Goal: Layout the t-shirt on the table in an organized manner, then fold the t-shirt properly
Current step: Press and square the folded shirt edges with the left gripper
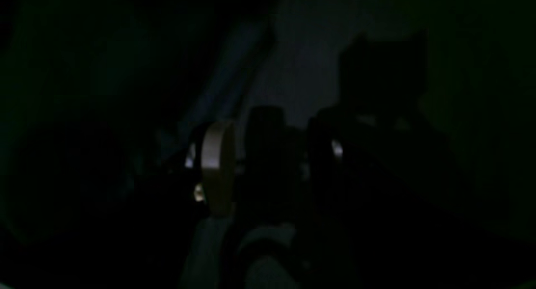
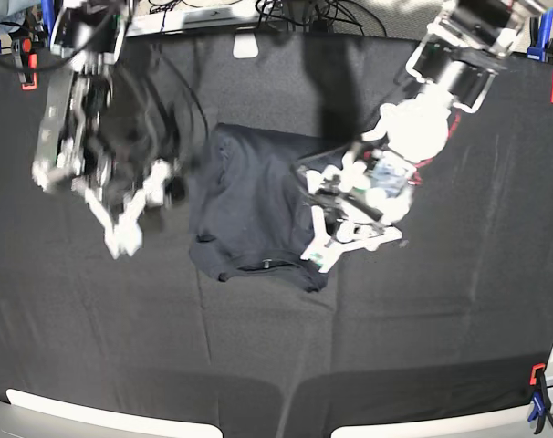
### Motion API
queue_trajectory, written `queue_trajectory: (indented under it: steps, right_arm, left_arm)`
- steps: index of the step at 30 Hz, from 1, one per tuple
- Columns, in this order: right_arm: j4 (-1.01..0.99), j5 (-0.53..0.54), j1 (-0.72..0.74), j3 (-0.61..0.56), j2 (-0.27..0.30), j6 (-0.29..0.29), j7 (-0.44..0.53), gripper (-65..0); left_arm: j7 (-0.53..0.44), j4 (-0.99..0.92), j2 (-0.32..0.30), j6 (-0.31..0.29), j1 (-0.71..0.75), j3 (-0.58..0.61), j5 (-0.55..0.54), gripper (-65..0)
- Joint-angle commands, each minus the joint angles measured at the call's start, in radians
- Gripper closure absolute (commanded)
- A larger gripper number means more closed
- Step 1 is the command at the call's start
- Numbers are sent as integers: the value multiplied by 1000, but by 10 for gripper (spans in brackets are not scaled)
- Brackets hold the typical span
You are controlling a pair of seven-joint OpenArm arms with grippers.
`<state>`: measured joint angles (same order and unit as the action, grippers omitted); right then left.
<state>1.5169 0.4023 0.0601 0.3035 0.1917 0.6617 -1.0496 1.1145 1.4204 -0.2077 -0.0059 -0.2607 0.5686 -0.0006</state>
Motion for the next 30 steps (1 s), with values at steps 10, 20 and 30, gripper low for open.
queue_trajectory:
  steps: [10, 20, 30]
  right_arm:
    - [17, 72, 73, 17, 19, 13, -10, -273]
    - [17, 73, 73, 17, 19, 13, -15, -273]
    - [18, 74, 74, 17, 23, 13, -19, -273]
  left_arm:
    - [62, 33, -72, 39, 60, -6, -97, -292]
    - [63, 313, -64, 36, 178, -5, -102, -292]
    - [19, 378, -9, 32, 264, -5, -94, -292]
